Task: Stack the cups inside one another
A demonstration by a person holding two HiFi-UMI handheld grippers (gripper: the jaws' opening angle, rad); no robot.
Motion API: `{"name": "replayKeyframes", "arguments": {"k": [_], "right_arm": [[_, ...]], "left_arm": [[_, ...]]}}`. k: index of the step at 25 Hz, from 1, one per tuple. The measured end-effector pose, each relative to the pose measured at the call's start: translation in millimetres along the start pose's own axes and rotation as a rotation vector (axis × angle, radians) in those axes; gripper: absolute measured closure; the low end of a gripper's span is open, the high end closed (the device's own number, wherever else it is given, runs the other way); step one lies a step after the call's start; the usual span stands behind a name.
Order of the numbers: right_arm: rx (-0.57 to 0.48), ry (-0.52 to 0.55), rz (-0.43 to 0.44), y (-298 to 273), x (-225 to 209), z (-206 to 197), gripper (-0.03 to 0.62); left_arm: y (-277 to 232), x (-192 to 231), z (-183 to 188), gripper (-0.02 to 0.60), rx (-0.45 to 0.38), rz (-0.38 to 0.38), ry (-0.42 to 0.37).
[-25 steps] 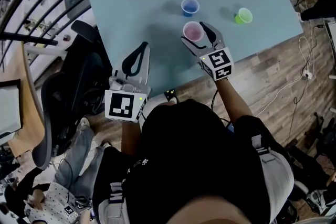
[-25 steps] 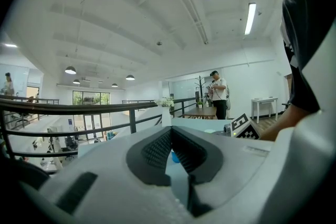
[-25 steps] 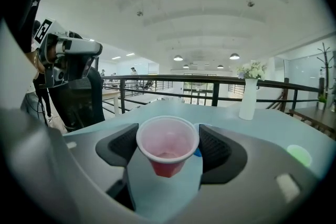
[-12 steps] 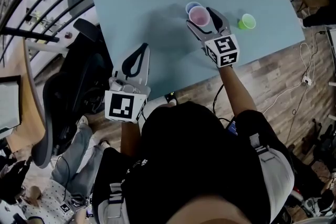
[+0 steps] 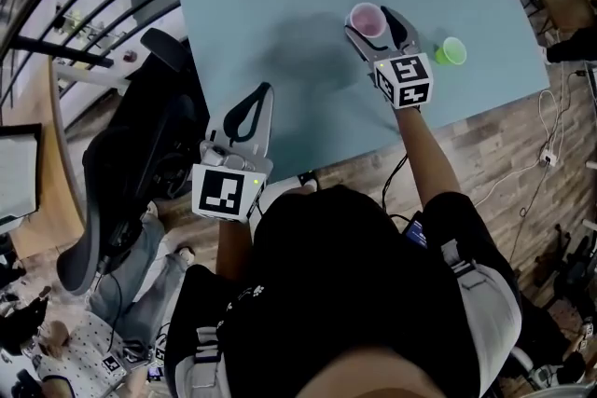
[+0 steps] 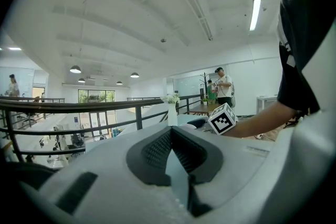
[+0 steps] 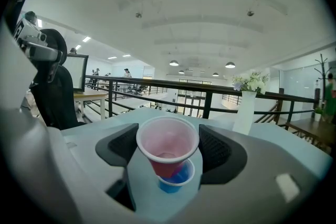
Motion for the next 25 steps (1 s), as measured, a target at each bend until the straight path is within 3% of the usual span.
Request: {"name": "replayKeyframes", "arguments": {"k": [25], "right_arm": [[0.134,-0.025,-0.04,-27,-9,-52,0.23]], "left_arm": [[6,20,-11,0.597,0.03,0.024,0.013]]}}
Point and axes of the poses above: the fingertips, and each gripper's own axes: y backward along the fingers, x to its left, z out of its top, the point moved 3 cm from there along y, backward along the fingers, and after that the axes turned 5 degrees about -x, right-handed, at the moved point
